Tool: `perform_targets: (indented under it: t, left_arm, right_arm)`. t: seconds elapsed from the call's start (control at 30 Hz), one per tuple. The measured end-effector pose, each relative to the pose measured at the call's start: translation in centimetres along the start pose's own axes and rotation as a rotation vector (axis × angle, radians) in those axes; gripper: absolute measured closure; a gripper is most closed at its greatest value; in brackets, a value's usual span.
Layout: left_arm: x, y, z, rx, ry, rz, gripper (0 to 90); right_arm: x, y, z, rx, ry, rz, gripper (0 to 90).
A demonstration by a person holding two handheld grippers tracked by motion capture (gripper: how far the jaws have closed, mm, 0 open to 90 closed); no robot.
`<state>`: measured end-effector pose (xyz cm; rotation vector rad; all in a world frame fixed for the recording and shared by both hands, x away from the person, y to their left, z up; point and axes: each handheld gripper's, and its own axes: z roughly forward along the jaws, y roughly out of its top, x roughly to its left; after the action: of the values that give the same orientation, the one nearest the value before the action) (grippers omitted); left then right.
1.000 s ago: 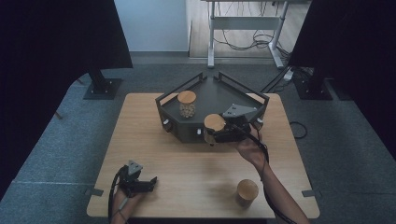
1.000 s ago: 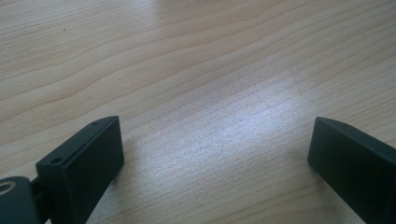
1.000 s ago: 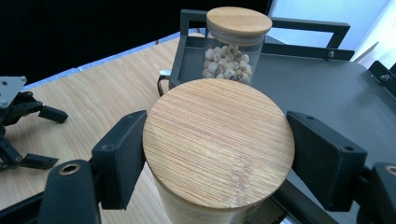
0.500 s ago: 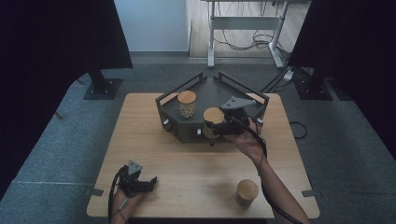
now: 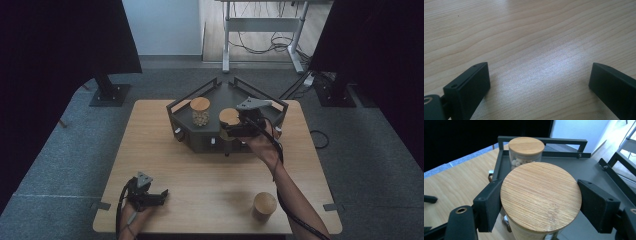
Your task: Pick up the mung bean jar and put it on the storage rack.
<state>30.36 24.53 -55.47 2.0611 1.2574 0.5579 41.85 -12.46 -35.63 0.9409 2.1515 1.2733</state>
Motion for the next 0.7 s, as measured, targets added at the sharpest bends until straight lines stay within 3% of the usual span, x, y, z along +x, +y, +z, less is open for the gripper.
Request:
perform_targets:
  t: [0.7]
  left_arm:
    - [0.0, 0.0, 0.0, -0.001, -0.003, 0.001, 3.2]
  right_arm:
    - [-1.3, 1.3, 2.3, 0.003, -0.071, 0.029, 23.5]
